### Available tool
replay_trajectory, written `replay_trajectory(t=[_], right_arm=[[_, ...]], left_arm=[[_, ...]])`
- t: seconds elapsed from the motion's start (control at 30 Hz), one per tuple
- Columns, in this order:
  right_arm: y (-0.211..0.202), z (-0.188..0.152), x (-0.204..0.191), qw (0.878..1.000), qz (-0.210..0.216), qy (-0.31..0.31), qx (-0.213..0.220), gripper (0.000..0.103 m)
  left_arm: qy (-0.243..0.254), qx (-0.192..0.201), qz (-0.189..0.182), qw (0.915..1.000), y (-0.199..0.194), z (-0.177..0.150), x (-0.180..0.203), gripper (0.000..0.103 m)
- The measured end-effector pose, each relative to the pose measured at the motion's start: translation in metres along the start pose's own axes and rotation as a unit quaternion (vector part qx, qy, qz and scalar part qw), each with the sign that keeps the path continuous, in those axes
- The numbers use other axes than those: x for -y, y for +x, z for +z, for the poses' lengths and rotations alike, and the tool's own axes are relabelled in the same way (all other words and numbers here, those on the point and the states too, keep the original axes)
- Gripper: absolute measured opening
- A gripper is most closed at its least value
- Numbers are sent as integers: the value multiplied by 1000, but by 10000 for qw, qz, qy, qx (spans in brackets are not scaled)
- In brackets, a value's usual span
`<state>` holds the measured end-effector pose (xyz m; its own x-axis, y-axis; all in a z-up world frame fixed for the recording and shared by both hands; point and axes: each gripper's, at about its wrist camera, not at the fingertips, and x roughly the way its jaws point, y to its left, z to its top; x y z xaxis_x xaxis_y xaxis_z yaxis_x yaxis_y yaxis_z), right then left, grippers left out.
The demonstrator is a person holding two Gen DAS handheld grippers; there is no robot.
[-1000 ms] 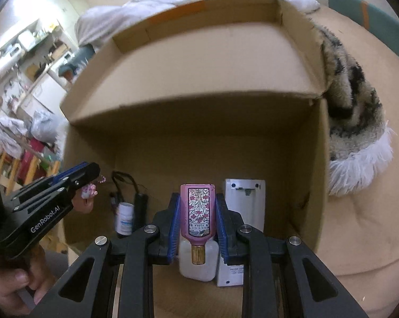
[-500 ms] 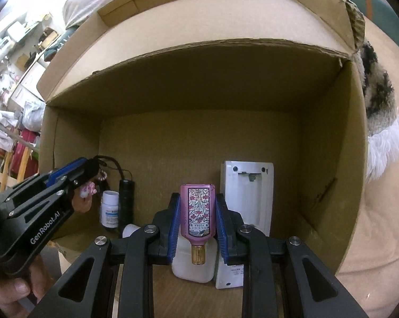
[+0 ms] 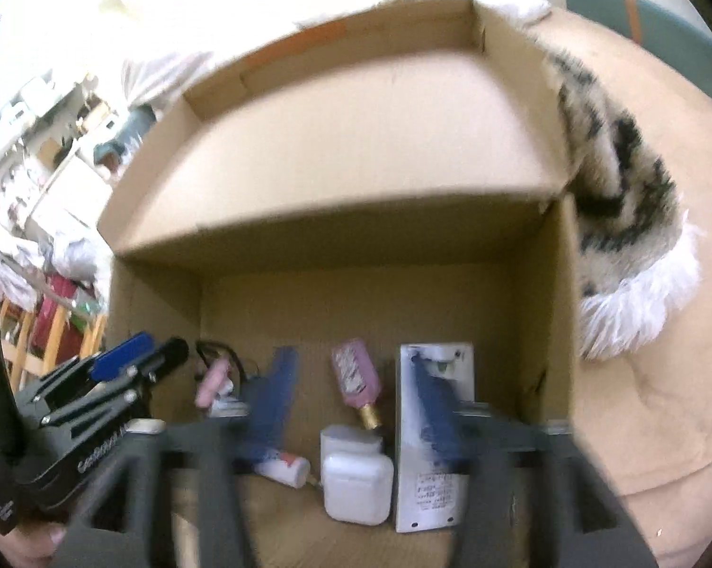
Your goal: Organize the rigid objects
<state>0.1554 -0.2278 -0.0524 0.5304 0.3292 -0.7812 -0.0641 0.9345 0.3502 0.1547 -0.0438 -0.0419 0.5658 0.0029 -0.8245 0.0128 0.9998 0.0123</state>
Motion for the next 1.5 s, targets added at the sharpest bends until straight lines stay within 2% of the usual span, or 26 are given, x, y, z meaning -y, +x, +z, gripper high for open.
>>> replay_trajectory(t=[0.13, 0.23, 0.3, 0.47, 0.57, 0.67, 0.77, 0.83, 0.9, 0.97, 1.13, 1.3, 1.4, 1.5], right_arm=[[-11, 2, 6, 9998, 23, 173, 81, 80], [-18, 2, 14, 9992, 127, 357, 157, 103], [-23, -2, 14, 9988, 177, 413, 187, 103], [-43, -7, 7, 9992, -98, 326, 204, 103], [-63, -9, 2, 9990, -145, 300, 297, 103], [-82, -16, -7, 9990, -159, 102, 396, 103], [-99, -24, -18, 9978, -205, -65, 619, 103], [-109, -30, -22, 9967, -194, -92, 778, 103], [-117, -34, -24, 9958, -164, -84, 894, 103], [-121, -38, -25, 9956, -200, -80, 913, 103], [-125, -51, -28, 9923, -345, -281, 1153, 103], [-126, -67, -32, 9885, -459, -551, 1331, 103], [-123, -72, -28, 9864, -503, -584, 1450, 103], [-114, -71, -22, 9874, -591, -438, 1401, 103]], left_arm=[[-1, -117, -77, 9999, -9, 4, -2, 58], [-87, -271, -253, 9993, -15, 7, -4, 58], [-158, -232, -242, 9993, -23, 5, -8, 58], [-264, -196, 44, 9994, -45, -5, -16, 59], [-259, -145, 84, 9995, -58, -13, -22, 78], [-394, -118, -32, 9991, -72, -20, -31, 80], [-442, -36, -153, 9989, -88, -28, -38, 88], [-377, 148, -126, 9991, -99, -34, -40, 94], [-238, 588, -134, 9979, -114, -42, -42, 103], [-174, 937, -72, 9954, -122, -49, -43, 103], [-279, 1155, -56, 9929, -128, -55, -47, 103], [-115, 1374, 48, 9904, -134, -66, -44, 103], [-11, 1299, 26, 9915, -127, -68, -39, 103], [-78, 997, -105, 9949, -111, -66, -38, 103]])
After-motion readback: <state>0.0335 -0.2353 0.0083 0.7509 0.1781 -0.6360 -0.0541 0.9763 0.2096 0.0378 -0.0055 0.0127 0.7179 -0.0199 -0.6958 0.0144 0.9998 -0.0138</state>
